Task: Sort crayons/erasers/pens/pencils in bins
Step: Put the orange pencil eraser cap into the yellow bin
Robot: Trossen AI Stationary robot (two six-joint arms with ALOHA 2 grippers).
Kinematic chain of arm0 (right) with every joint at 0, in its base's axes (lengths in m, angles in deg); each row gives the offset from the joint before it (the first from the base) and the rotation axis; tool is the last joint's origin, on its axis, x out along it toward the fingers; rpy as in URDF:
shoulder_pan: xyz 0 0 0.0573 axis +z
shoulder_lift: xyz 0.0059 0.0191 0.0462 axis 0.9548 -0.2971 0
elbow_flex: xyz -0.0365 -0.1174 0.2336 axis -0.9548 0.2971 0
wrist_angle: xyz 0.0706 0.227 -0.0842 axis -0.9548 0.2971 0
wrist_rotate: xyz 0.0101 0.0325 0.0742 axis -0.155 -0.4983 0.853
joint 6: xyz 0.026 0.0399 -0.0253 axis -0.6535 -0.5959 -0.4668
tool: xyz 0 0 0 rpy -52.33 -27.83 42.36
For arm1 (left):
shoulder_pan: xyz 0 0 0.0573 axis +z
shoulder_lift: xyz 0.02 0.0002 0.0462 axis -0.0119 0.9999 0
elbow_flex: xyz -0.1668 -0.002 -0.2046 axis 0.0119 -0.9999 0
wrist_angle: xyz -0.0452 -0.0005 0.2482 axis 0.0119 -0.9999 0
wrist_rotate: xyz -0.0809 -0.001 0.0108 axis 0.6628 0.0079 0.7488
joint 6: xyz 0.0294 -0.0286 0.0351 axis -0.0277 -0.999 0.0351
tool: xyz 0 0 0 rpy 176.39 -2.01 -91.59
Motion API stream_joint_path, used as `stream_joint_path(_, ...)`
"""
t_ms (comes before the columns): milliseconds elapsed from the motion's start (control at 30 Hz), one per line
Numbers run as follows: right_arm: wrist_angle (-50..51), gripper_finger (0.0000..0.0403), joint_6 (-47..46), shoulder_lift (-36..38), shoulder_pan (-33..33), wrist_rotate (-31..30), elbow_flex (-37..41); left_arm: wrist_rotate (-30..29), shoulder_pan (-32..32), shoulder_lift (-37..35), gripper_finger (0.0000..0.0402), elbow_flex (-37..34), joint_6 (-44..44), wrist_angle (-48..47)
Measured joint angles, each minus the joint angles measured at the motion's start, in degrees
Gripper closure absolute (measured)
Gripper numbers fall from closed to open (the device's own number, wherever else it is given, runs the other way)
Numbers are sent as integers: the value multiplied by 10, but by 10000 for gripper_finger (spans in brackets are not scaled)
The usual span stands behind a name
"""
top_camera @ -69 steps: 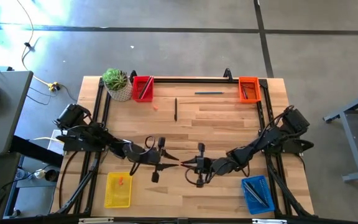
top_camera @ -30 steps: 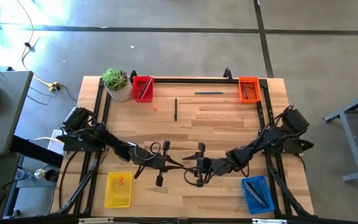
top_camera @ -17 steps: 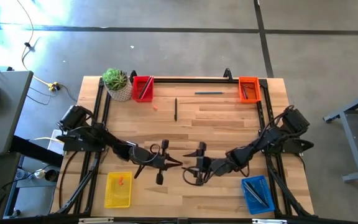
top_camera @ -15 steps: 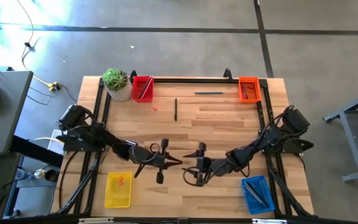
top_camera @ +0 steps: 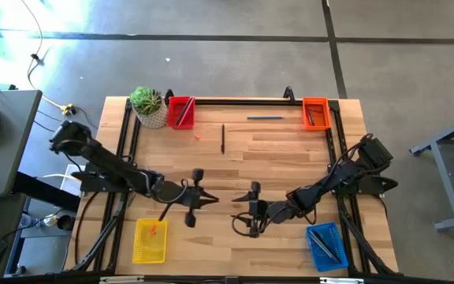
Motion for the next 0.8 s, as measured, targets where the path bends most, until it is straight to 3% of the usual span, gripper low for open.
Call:
stream_joint_path(200, 10, 215, 5, 0, 0, -1, 0, 42, -68, -68, 401, 48, -96, -270)
stream_joint_path(400, 20, 284, 5, -1, 0, -1, 1, 41, -181, -73, 401, 126, -228, -506)
stream_joint_path(500, 26, 318, 6, -1, 0, -1, 1, 53, -234, -66, 401, 137, -310, -564)
stream_joint_path(800, 31, 394, 2, -1, 0, -1, 1, 64, -356, -43, 401, 137, -509, -615)
